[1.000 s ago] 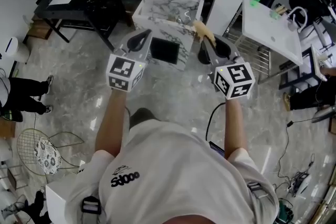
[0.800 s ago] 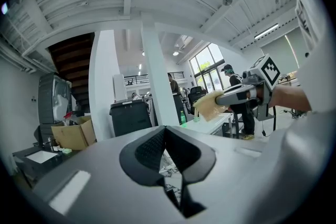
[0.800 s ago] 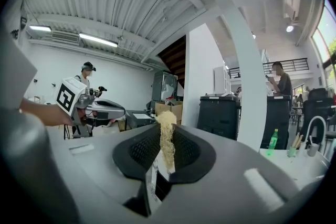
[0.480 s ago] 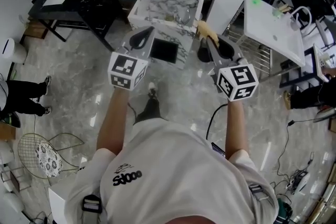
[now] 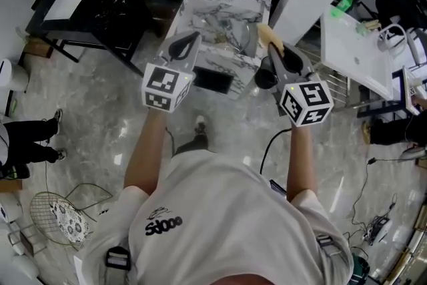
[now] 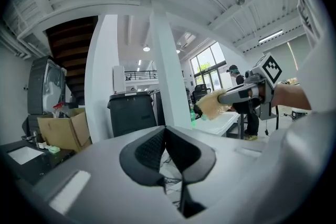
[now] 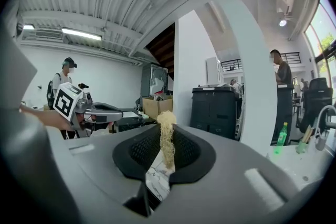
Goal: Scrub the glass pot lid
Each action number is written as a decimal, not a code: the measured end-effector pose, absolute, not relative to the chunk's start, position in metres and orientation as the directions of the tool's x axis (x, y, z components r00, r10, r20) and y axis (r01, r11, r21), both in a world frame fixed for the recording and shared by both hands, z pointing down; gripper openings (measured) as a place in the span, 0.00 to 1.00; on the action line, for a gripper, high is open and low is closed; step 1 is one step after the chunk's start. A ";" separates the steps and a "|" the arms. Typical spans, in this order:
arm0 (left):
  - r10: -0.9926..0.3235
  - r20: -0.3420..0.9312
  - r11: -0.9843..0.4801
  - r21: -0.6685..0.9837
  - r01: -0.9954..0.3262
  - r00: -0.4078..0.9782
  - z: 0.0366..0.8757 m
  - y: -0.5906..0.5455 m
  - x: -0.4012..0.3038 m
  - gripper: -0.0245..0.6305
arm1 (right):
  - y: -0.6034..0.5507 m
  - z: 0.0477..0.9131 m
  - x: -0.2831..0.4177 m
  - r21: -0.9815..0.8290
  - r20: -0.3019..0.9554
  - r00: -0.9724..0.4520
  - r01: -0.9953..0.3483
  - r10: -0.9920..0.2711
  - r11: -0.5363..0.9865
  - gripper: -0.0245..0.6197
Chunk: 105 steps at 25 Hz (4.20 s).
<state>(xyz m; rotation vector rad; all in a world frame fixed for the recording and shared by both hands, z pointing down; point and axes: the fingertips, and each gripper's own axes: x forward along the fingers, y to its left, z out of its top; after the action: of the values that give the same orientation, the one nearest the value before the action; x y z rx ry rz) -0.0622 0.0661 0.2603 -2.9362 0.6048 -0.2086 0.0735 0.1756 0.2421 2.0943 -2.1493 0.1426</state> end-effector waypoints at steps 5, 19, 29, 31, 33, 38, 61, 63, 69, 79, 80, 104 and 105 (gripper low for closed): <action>-0.374 0.116 -0.922 -0.153 -0.355 0.920 0.263 0.008 -0.044 0.05 | 0.119 0.245 0.087 0.018 0.186 0.000 -1.000 -0.982 0.004 0.11; -0.331 0.169 -0.943 -0.094 -0.319 0.928 0.296 -0.092 -0.018 0.05 | 0.018 0.281 0.108 -0.024 0.270 0.040 -0.999 -0.962 -0.048 0.11; -0.322 0.223 -0.946 -0.039 -0.322 0.920 0.338 -0.144 -0.011 0.05 | -0.037 0.334 0.128 -0.076 0.373 0.080 -0.990 -0.924 -0.117 0.11; -0.329 0.237 -0.943 -0.028 -0.332 0.914 0.349 -0.153 -0.010 0.05 | -0.046 0.348 0.136 -0.074 0.398 0.086 -0.989 -0.914 -0.125 0.11; -0.342 0.254 -0.937 -0.020 -0.349 0.905 0.358 -0.162 -0.007 0.05 | -0.055 0.362 0.145 -0.077 0.418 0.087 -0.988 -0.904 -0.131 0.11; -0.388 0.287 -0.916 -0.011 -0.402 0.876 0.381 -0.185 0.003 0.05 | -0.086 0.405 0.168 -0.107 0.478 0.043 -0.988 -0.877 -0.107 0.11; -0.626 0.491 -0.664 0.070 -0.744 0.605 0.482 -0.233 0.022 0.05 | -0.207 0.624 0.244 -0.055 0.762 -0.086 -0.996 -0.642 0.068 0.11; -0.635 0.500 -0.648 0.070 -0.758 0.589 0.488 -0.235 0.017 0.05 | -0.215 0.636 0.248 -0.033 0.770 -0.072 -0.997 -0.634 0.073 0.11; -0.645 0.524 -0.609 0.089 -0.788 0.557 0.506 -0.239 0.003 0.05 | -0.236 0.659 0.248 0.004 0.789 -0.057 -0.995 -0.612 0.098 0.11; -0.646 0.546 -0.577 0.110 -0.810 0.534 0.516 -0.238 -0.020 0.05 | -0.254 0.670 0.205 0.002 0.785 -0.096 -0.988 -0.612 0.156 0.12; -0.645 0.549 -0.576 0.111 -0.810 0.533 0.517 -0.237 -0.023 0.05 | -0.256 0.670 0.199 -0.004 0.784 -0.103 -0.987 -0.612 0.161 0.12; -0.650 0.545 -0.569 0.114 -0.814 0.531 0.512 -0.217 -0.051 0.05 | -0.204 0.662 0.045 -0.164 0.782 -0.487 -0.764 -0.390 0.624 0.12; -0.649 0.544 -0.570 0.114 -0.813 0.531 0.513 -0.216 -0.050 0.05 | -0.197 0.663 0.042 -0.173 0.784 -0.501 -0.744 -0.367 0.645 0.12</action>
<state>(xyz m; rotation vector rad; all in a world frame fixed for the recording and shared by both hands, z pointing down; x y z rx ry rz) -0.0499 -0.2158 0.5126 -3.0501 1.5212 -0.8123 0.0421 -0.1969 0.6627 0.8611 -2.1241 0.6528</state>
